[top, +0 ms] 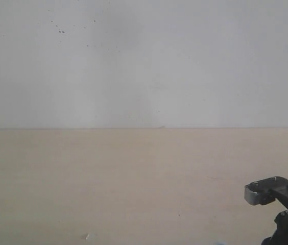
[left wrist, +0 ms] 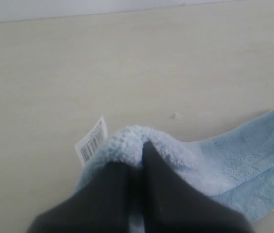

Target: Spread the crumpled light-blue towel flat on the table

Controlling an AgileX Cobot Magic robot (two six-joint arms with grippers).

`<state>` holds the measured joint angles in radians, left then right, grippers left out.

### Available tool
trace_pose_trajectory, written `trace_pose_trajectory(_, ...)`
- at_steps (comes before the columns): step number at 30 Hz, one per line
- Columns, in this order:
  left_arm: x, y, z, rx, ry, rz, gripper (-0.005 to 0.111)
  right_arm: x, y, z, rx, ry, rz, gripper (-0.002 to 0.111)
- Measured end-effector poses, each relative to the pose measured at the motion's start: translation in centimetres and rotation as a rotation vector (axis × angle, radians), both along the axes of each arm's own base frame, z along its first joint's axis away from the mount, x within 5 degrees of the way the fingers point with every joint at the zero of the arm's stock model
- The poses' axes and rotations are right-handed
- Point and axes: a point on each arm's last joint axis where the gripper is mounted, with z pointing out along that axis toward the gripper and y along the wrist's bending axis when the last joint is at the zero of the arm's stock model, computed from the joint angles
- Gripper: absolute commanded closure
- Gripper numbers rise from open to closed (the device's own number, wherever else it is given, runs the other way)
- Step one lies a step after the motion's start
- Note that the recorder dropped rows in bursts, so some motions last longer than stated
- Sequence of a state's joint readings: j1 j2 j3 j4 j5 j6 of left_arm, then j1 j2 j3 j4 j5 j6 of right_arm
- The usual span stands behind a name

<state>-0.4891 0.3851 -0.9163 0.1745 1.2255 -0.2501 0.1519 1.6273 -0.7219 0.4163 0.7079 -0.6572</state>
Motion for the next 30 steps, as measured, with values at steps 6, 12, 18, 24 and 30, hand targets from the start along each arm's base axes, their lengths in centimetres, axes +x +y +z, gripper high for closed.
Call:
trace_pose_trajectory(6,0.0,0.0,0.0,-0.002,0.001,-0.002,0.103,0.2,0.2,-1.4,0.014,0.035,0.012,0.062)
trace_pose_trajectory(12,0.0,0.0,0.1,-0.004,-0.006,-0.004,0.103,0.4,0.5,-1.4,0.042,0.014,0.032,0.108)
trace_pose_trajectory(18,0.2,-0.1,0.4,-0.011,-0.051,-0.005,0.103,0.3,0.2,2.0,0.039,-0.147,0.011,0.107)
trace_pose_trajectory(24,0.5,0.3,0.6,0.03,-0.092,0.024,0.103,-1.5,-1.8,8.3,-0.1,-0.432,-0.043,0.107)
trace_pose_trajectory(30,0.5,0.4,0.7,0.032,-0.099,0.026,0.103,-4.7,-3.8,13.7,-0.201,-0.688,-0.152,0.107)
